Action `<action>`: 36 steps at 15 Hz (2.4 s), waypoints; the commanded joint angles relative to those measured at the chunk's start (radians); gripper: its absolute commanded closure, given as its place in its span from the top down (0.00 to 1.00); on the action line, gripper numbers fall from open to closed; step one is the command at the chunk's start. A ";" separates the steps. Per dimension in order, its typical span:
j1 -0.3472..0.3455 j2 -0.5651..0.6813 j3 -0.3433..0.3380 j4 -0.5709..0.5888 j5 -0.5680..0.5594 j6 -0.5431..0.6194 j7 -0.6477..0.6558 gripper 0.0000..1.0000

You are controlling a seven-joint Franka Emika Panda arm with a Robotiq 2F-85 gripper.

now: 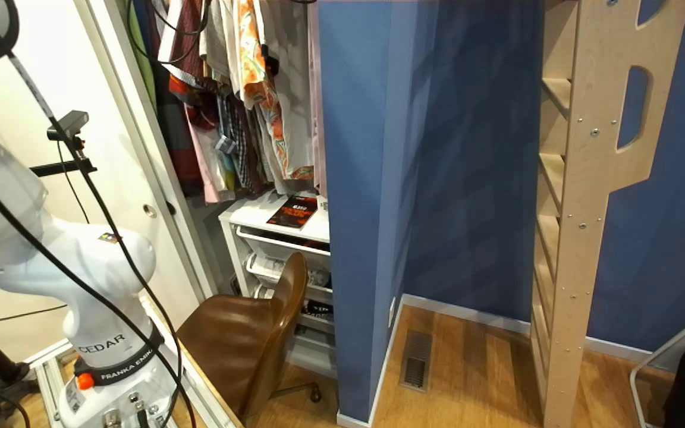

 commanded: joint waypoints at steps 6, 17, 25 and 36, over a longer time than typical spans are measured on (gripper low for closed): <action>0.039 -0.065 -0.047 -0.056 0.002 -0.047 -0.033 0.17; -0.011 -0.091 -0.057 -0.062 0.000 -0.109 0.011 0.04; -0.013 -0.158 -0.076 -0.073 0.005 -0.207 0.062 0.04; -0.110 -0.254 -0.063 -0.087 0.028 -0.396 0.049 0.04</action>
